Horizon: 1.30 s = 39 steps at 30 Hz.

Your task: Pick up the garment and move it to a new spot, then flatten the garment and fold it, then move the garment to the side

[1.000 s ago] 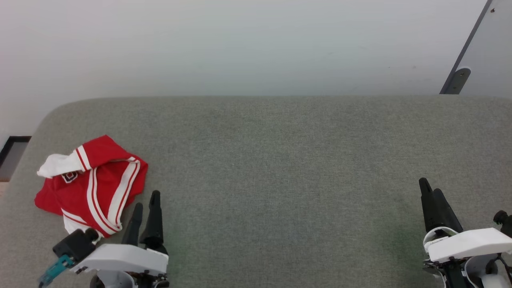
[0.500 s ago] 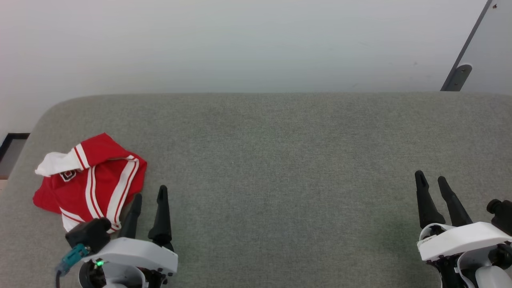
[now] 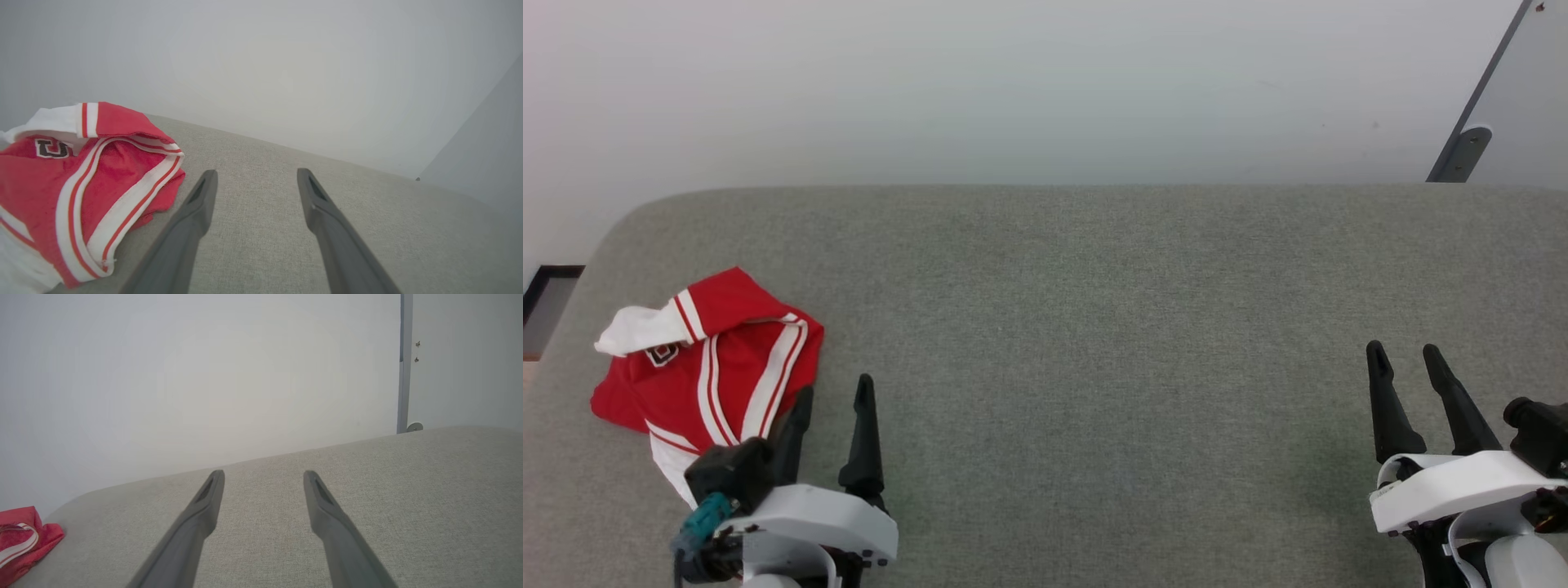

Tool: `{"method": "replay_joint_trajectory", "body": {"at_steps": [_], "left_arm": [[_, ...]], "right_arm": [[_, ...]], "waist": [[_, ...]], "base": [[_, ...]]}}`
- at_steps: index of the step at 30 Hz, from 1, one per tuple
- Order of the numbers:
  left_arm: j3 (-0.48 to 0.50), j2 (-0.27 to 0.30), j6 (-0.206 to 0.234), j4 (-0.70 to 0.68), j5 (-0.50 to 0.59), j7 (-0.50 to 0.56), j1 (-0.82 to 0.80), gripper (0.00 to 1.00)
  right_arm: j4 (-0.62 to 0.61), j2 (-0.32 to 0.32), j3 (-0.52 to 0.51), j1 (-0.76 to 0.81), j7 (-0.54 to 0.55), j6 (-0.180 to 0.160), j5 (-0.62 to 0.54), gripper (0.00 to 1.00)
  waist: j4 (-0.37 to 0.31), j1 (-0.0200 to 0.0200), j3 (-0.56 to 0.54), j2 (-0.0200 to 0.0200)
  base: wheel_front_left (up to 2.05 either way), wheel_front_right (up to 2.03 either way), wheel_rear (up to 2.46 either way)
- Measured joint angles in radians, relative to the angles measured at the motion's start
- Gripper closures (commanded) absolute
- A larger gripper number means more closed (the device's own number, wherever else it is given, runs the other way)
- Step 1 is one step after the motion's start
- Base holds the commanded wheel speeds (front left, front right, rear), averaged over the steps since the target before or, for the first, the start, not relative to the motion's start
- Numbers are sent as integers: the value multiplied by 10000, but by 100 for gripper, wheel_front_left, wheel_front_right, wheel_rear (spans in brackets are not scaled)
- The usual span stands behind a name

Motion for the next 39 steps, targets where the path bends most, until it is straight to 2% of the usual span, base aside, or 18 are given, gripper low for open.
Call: {"method": "replay_joint_trajectory", "body": {"at_steps": [9, 19, 26, 33, 39], "left_arm": [[-190, 117, 180, -4, 683, -174, -9, 0], [-328, 224, 324, -12, 1542, -426, -43, 0], [-165, 173, 360, 58, 1755, -550, -52, 0], [217, -12, 81, 19, 1866, -694, -68, 0], [293, -117, -178, 113, 2405, -788, -68, 0]], "right_arm": [[0, -46, -54, -7, -205, 0, -748, 0], [69, -128, -40, -151, -445, 0, -2090, 0], [100, -125, -46, -151, -571, 0, -2629, 0], [81, -29, -221, -152, -702, 2, -2736, 0], [56, 86, -458, -86, -809, 2, -3072, 0]], "waist": [[38, 0, -10, 0], [33, 0, 98, 0], [33, 0, 138, 0], [52, 0, 153, 0], [90, 0, 97, 0]], "base": [[0, 0, 0], [0, 0, 0], [0, 0, 0], [0, 0, 0], [0, 0, 0]]}}
